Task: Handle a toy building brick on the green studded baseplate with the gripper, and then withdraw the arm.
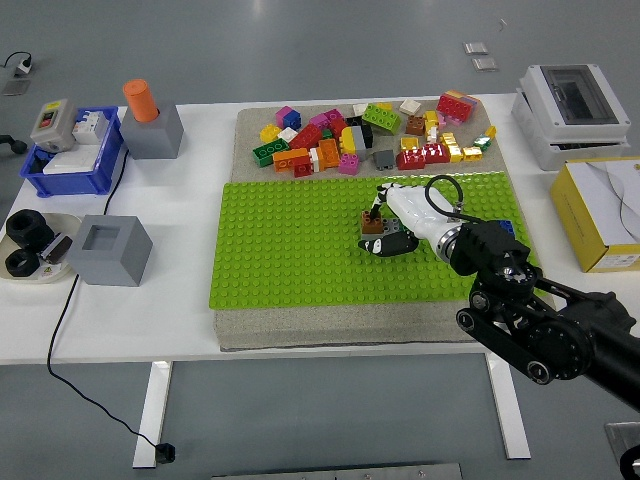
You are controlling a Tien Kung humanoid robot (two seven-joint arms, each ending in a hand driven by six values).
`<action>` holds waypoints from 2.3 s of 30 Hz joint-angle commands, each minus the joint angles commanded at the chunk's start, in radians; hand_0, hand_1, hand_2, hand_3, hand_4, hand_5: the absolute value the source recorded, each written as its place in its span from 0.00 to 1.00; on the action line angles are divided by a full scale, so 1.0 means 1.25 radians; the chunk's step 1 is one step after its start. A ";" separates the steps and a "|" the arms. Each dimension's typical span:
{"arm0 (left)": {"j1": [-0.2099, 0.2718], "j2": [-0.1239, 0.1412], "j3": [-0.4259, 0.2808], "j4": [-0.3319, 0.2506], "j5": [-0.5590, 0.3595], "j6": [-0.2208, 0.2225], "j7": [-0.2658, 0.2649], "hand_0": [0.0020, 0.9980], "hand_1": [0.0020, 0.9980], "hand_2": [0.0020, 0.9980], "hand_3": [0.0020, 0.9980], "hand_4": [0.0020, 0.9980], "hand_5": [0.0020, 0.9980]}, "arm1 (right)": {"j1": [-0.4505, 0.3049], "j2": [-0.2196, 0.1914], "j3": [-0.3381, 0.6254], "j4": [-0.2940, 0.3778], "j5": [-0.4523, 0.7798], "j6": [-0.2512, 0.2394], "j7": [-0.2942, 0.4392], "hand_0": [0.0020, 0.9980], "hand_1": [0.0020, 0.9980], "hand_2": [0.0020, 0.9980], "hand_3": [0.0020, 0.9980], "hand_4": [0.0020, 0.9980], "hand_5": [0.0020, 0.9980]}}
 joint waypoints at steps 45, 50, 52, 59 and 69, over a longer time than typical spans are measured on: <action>-0.003 0.011 0.011 0.000 -0.002 -0.002 -0.003 0.66 0.64 0.61 0.63 0.69 0.24 | -0.040 -0.032 0.103 0.127 0.006 -0.045 0.009 0.82 0.82 0.85 0.62 0.79 0.49; -0.009 0.017 0.020 0.000 -0.005 -0.004 -0.007 0.66 0.64 0.61 0.63 0.69 0.24 | -0.067 -0.038 0.160 0.150 0.015 -0.067 0.022 0.82 0.82 0.85 0.62 0.79 0.49; -0.012 0.019 0.029 0.000 -0.008 -0.004 -0.011 0.66 0.64 0.61 0.62 0.69 0.24 | -0.083 -0.044 0.188 0.167 0.023 -0.084 0.033 0.79 0.80 0.84 0.62 0.79 0.49; -0.023 0.014 0.041 0.000 0.004 -0.007 -0.016 0.66 0.64 0.61 0.62 0.69 0.24 | -0.184 -0.091 0.312 0.251 0.096 -0.179 0.107 0.72 0.76 0.82 0.63 0.78 0.49; -0.022 0.000 0.016 0.000 0.038 -0.007 -0.003 0.66 0.64 0.61 0.63 0.69 0.24 | -0.322 -0.122 0.496 0.348 0.280 -0.343 0.271 0.51 0.61 0.72 0.64 0.72 0.42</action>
